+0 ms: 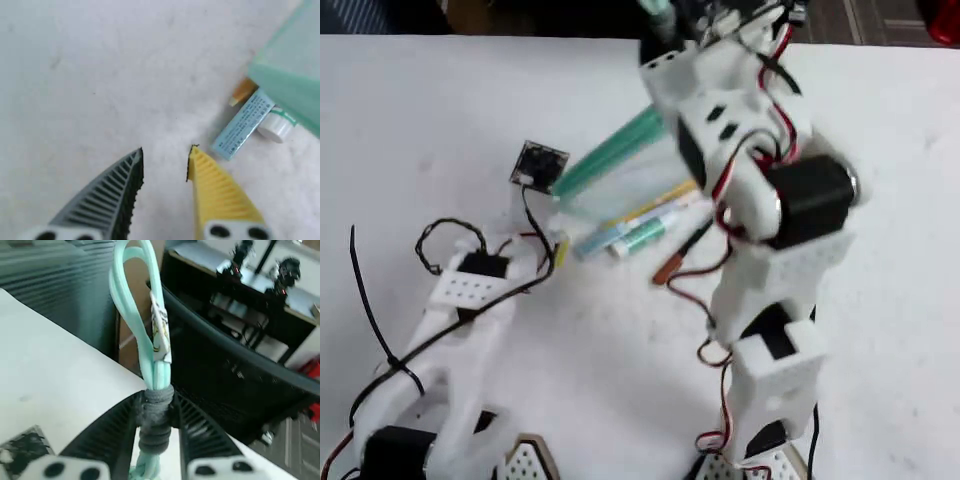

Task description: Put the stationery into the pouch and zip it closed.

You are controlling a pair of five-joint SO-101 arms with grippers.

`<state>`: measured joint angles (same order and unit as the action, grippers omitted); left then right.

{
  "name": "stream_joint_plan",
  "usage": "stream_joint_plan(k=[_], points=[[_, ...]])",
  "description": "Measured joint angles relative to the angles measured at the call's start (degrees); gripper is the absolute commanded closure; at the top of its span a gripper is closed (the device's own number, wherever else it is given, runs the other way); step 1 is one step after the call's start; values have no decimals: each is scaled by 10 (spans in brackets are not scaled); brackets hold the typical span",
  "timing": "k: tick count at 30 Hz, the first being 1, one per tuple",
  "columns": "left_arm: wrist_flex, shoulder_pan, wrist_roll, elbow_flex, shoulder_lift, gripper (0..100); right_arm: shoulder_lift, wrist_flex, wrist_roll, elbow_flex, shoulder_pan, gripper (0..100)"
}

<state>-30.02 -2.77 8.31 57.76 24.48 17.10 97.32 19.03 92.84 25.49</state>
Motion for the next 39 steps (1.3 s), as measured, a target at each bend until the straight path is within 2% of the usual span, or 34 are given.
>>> stream_joint_plan(k=[5, 15, 21, 28, 34, 39], points=[[-25, -1, 0, -1, 0, 828, -42, 0, 3, 1, 35, 982], [-59, 13, 0, -6, 0, 828, -90, 0, 6, 5, 34, 982], [-59, 43, -4, -6, 0, 828, -108, 0, 6, 5, 3, 982], [-59, 91, -67, -10, 11, 828, -143, 1, 6, 4, -73, 982], [-65, 125, -93, 11, 133, 828, -185, 1, 6, -124, -158, 982], [-71, 123, -95, 82, 305, 828, -279, 1, 6, -318, -153, 982]])
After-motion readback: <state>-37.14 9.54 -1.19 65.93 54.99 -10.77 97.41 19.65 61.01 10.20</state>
